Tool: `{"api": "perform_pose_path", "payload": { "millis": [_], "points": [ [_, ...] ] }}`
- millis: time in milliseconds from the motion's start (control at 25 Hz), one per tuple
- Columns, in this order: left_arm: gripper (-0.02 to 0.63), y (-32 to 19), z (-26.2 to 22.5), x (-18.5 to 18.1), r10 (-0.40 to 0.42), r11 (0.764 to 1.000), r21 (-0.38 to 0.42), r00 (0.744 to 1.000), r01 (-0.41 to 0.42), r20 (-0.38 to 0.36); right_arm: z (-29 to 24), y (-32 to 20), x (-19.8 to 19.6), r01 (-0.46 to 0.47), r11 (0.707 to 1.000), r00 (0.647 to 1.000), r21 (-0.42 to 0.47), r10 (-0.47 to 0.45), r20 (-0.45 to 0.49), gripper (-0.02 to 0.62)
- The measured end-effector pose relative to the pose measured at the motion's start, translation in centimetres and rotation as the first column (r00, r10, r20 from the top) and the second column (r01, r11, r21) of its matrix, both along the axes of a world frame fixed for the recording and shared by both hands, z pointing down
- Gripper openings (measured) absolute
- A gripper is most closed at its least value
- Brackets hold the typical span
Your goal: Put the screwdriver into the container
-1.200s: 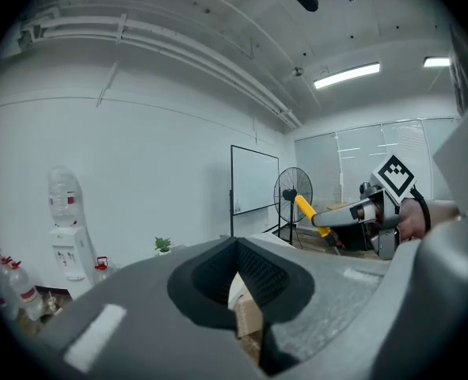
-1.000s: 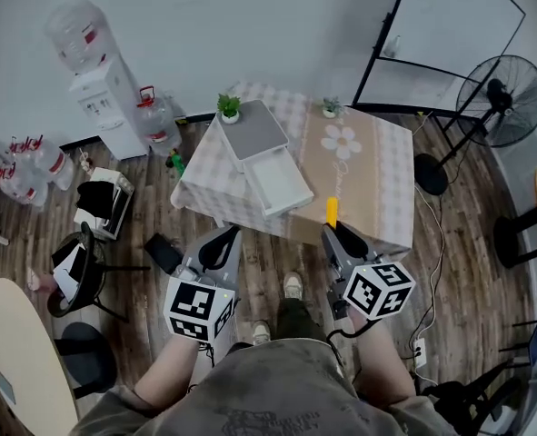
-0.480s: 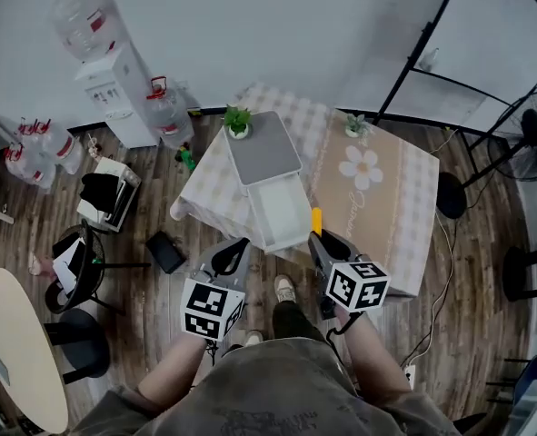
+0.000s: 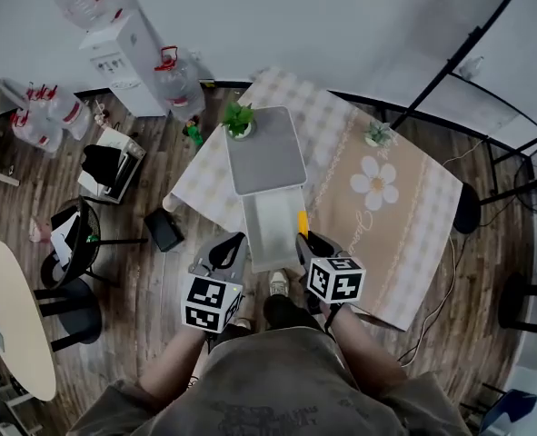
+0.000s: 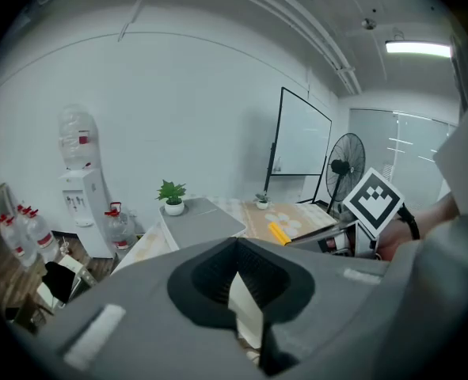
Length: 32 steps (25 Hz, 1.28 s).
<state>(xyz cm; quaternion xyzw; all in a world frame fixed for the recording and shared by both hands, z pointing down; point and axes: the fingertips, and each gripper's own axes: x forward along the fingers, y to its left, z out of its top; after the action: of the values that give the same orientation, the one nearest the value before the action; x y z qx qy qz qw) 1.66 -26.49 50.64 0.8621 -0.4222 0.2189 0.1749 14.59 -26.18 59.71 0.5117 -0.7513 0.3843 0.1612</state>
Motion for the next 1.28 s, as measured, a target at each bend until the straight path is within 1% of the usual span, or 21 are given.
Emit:
{"api": "perform_pose_path", "payload": {
  "millis": [120,280,440,680,840,960,1080,1280],
  "points": [
    [0.002,-1.4,1.5,-0.4,-0.054,0.998,-0.030,0.999,0.054,0.006,2.0,-1.2,-0.7,0.051,0.998,0.999,-0.046,-0.051,-0.002,0.100],
    [0.000,-2.2,3.4,-1.2,-0.119,0.990,-0.080,0.993,0.119,0.004,4.4,-2.6,-1.4,0.087,0.991,0.996,-0.099,-0.087,-0.001,0.100],
    [0.002,-2.4,4.5,-1.6,-0.141,0.984,-0.110,0.990,0.141,0.011,6.1,-3.6,-2.1,0.095,0.983,0.995,-0.156,-0.095,0.009,0.100],
    [0.000,-2.9,5.8,-2.0,-0.112,0.984,-0.135,0.993,0.114,0.022,7.4,-5.0,-2.7,0.087,0.978,0.993,-0.187,-0.100,-0.057,0.101],
    [0.002,-3.2,6.4,-2.4,-0.081,0.984,-0.155,0.996,0.084,0.024,8.1,-5.9,-2.8,0.069,0.971,0.990,-0.229,-0.095,-0.103,0.100],
    [0.000,-3.5,6.7,-2.7,-0.057,0.984,-0.165,0.998,0.059,0.019,8.5,-5.9,-3.1,0.058,0.963,0.986,-0.262,-0.097,-0.136,0.099],
    [0.000,-3.6,7.0,-3.0,-0.030,0.984,-0.174,0.999,0.033,0.019,9.0,-5.5,-4.0,0.053,0.956,0.985,-0.289,-0.097,-0.140,0.100],
    [0.000,-3.6,8.2,-3.5,-0.002,0.978,-0.209,1.000,0.005,0.016,10.7,-5.2,-4.5,0.045,0.943,0.977,-0.329,-0.111,-0.184,0.100]
  ]
}}
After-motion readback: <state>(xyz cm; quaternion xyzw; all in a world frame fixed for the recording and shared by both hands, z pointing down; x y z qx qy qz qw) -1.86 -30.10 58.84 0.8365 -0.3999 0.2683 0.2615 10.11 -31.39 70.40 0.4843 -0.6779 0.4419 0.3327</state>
